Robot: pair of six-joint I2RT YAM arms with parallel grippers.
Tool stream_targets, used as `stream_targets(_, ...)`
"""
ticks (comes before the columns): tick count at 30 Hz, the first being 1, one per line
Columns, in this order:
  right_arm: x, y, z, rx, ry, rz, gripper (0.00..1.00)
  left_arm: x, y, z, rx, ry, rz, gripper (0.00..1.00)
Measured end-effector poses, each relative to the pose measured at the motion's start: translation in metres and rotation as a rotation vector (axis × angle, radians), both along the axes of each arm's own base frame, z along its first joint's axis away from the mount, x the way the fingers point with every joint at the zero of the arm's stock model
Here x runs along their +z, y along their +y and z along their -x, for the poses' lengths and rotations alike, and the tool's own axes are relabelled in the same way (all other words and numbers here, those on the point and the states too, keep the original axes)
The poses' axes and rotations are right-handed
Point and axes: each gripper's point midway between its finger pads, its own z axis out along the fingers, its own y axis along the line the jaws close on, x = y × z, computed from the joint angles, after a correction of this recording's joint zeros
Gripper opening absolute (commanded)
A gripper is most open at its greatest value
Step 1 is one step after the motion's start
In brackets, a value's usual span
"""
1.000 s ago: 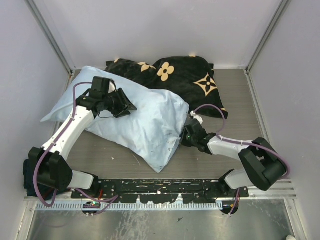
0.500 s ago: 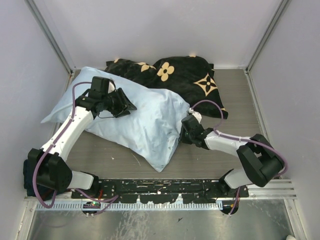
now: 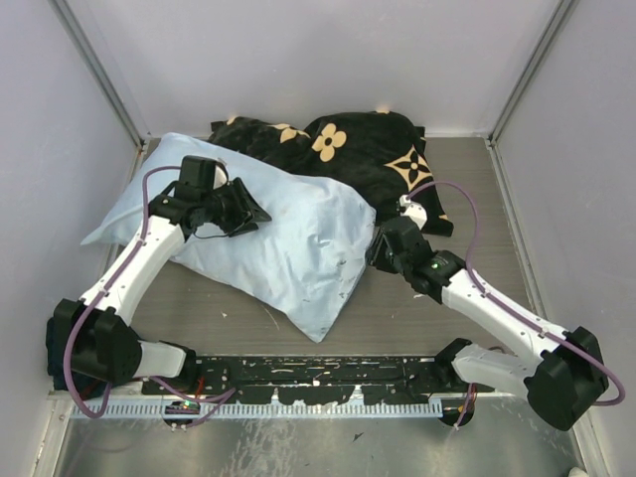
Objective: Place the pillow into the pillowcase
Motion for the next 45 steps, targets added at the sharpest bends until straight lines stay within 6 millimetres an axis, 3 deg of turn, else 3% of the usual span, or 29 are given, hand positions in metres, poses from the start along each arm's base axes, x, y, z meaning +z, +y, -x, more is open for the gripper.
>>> stream_targets(6, 0.005, -0.004, 0.0, -0.014, 0.033, 0.038, 0.35, 0.005, 0.003, 0.001, 0.007, -0.018, 0.007, 0.54)
stream_targets(10, 0.002, -0.005, 0.004, -0.008, 0.053, 0.045, 0.19, 0.008, 0.005, 0.001, 0.012, -0.025, 0.011, 0.54)
stream_targets(14, 0.004, 0.011, 0.0, 0.036, 0.047, -0.015, 0.21, 0.006, 0.004, 0.002, 0.009, -0.021, 0.018, 0.54)
stream_targets(20, -0.008, 0.037, -0.015, 0.089, 0.055, -0.065, 0.23, 0.005, 0.004, 0.003, 0.006, -0.016, 0.021, 0.54)
stream_targets(23, -0.025, 0.048, -0.022, 0.107, 0.084, -0.065, 0.22, 0.005, 0.004, 0.002, 0.007, -0.017, 0.022, 0.54)
stream_targets(29, -0.079, 0.059, -0.026, 0.129, 0.196, -0.025, 0.24, 0.007, 0.004, 0.003, 0.007, -0.02, 0.023, 0.55)
stream_targets(34, -0.098, 0.066, -0.032, 0.14, 0.219, -0.022, 0.24, 0.011, 0.005, 0.004, 0.008, -0.033, 0.026, 0.55)
stream_targets(40, -0.079, 0.057, -0.034, 0.111, 0.175, 0.0, 0.38, 0.01, 0.006, 0.006, 0.006, -0.036, 0.024, 0.55)
stream_targets(45, -0.026, 0.039, -0.029, 0.094, 0.067, 0.007, 0.49, 0.016, 0.007, 0.008, 0.001, -0.057, 0.024, 0.57)
